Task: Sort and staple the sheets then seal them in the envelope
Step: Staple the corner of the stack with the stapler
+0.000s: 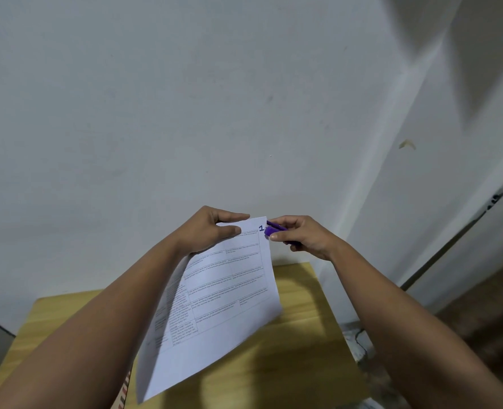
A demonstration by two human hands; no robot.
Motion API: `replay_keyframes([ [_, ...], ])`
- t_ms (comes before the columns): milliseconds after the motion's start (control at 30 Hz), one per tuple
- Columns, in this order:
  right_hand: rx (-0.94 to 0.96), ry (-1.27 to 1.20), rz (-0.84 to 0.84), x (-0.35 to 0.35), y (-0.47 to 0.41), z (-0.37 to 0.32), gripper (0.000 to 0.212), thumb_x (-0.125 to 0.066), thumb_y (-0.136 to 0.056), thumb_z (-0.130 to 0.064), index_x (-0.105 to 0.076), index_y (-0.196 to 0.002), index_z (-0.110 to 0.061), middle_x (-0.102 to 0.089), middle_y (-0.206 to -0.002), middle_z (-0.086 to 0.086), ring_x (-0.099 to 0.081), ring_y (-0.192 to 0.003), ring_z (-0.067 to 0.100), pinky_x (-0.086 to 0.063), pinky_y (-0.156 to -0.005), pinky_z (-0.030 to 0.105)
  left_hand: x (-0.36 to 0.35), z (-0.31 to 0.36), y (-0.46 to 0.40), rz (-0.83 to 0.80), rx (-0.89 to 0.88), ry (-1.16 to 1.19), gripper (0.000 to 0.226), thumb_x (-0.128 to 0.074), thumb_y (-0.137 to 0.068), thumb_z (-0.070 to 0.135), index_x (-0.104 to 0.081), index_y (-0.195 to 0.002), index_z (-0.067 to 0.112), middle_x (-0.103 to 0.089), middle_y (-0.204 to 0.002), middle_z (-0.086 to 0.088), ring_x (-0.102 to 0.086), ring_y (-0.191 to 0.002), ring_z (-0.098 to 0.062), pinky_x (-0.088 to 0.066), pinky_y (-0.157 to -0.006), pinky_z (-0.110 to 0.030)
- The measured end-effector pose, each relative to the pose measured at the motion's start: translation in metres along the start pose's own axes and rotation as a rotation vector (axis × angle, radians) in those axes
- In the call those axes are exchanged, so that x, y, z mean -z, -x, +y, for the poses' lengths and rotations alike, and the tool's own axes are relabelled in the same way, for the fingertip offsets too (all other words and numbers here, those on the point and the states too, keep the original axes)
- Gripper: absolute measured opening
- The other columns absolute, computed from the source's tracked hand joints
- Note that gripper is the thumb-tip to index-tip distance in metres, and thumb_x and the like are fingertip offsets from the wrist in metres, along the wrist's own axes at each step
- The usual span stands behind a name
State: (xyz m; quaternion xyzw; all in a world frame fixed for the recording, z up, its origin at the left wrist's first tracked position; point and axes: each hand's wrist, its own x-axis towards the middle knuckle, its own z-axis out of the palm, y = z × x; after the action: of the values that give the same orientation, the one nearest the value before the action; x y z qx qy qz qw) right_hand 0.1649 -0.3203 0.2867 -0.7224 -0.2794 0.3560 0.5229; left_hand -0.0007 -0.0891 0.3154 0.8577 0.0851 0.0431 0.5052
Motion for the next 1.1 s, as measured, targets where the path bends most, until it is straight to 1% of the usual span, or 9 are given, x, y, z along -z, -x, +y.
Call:
replay_keyframes([
  [133,-0.059,-0.047,-0.043,0.010,-0.001,0.001,0.033,-0.082,-0.084,-0.018,-0.077,-0.117,-0.022,-0.059,-0.095,0.000,-0.046,-0.074,0.015,-0.036,-0.062,0.028,-0.003,0.003,-0.002,-0.005,0.015,0.029,0.034,-0.071,-0.098,0.014,-0.076,-0.128,0.029,-0.077,-0.121,0.014,-0.074,-0.107,-0.003,-0.055,-0.096,-0.022],
  [300,-0.140,-0.102,-0.143,0.018,0.000,0.001,0.031,-0.078,-0.088,-0.016,-0.076,-0.119,-0.019,-0.062,-0.099,0.001,-0.050,-0.073,0.014,-0.034,-0.061,0.027,-0.009,0.007,-0.006,-0.039,0.039,0.049,0.034,-0.072,-0.098,0.014,-0.076,-0.127,0.029,-0.078,-0.116,0.014,-0.074,-0.100,0.000,-0.053,-0.081,-0.009],
  [367,-0.153,-0.115,-0.188,0.019,0.000,0.000,0.037,-0.082,-0.082,-0.021,-0.076,-0.118,-0.017,-0.065,-0.102,0.003,-0.051,-0.073,0.013,-0.036,-0.060,0.026,-0.011,0.008,-0.008,-0.053,0.043,0.032,0.034,-0.072,-0.098,0.015,-0.076,-0.128,0.030,-0.078,-0.117,0.015,-0.074,-0.099,0.002,-0.052,-0.078,-0.008],
  [467,-0.148,-0.136,-0.210,0.021,0.000,0.000,0.037,-0.085,-0.076,-0.025,-0.078,-0.111,-0.016,-0.067,-0.103,0.003,-0.051,-0.070,0.013,-0.035,-0.058,0.025,-0.016,0.010,-0.011,-0.071,0.051,0.033,0.034,-0.072,-0.097,0.014,-0.076,-0.127,0.031,-0.078,-0.117,0.015,-0.074,-0.101,-0.001,-0.053,-0.084,-0.014],
  [600,-0.129,-0.152,-0.178,0.023,0.002,-0.001,0.019,-0.075,-0.091,-0.014,-0.078,-0.110,-0.013,-0.071,-0.094,-0.002,-0.051,-0.069,0.014,-0.033,-0.058,0.026,-0.019,0.009,-0.013,-0.079,0.055,0.043,0.034,-0.073,-0.097,0.015,-0.076,-0.127,0.030,-0.078,-0.119,0.014,-0.073,-0.108,-0.004,-0.054,-0.099,-0.024],
  [767,-0.115,-0.120,-0.151,0.026,0.004,0.002,0.026,-0.077,-0.090,-0.015,-0.077,-0.114,-0.007,-0.069,-0.093,0.001,-0.054,-0.068,0.014,-0.035,-0.060,0.027,-0.024,0.011,-0.013,-0.084,0.050,0.054,0.035,-0.073,-0.097,0.014,-0.076,-0.128,0.028,-0.078,-0.119,0.012,-0.074,-0.108,-0.008,-0.056,-0.098,-0.026],
  [900,-0.085,-0.088,-0.134,0.029,0.006,0.003,0.017,-0.077,-0.090,-0.015,-0.078,-0.105,-0.008,-0.068,-0.084,-0.001,-0.053,-0.066,0.013,-0.036,-0.060,0.028,-0.030,0.010,-0.013,-0.057,0.036,0.044,0.032,-0.072,-0.098,0.012,-0.077,-0.126,0.025,-0.079,-0.116,0.011,-0.075,-0.104,-0.005,-0.055,-0.094,-0.023],
  [1000,-0.063,-0.037,-0.146,0.031,0.006,0.007,0.015,-0.079,-0.088,-0.017,-0.078,-0.101,-0.009,-0.069,-0.089,0.004,-0.053,-0.066,0.013,-0.038,-0.061,0.028,-0.034,0.006,-0.014,-0.033,0.023,0.012,0.027,-0.069,-0.100,0.014,-0.078,-0.124,0.022,-0.080,-0.111,0.009,-0.076,-0.103,-0.009,-0.058,-0.101,-0.034],
  [1100,-0.013,-0.010,-0.136,0.032,0.007,0.010,0.017,-0.081,-0.086,-0.015,-0.076,-0.099,-0.006,-0.071,-0.091,0.011,-0.053,-0.065,0.014,-0.043,-0.062,0.027,-0.039,0.004,-0.013,-0.034,0.010,-0.020,0.025,-0.067,-0.101,0.016,-0.079,-0.122,0.023,-0.081,-0.107,0.009,-0.077,-0.101,-0.014,-0.059,-0.101,-0.041],
])
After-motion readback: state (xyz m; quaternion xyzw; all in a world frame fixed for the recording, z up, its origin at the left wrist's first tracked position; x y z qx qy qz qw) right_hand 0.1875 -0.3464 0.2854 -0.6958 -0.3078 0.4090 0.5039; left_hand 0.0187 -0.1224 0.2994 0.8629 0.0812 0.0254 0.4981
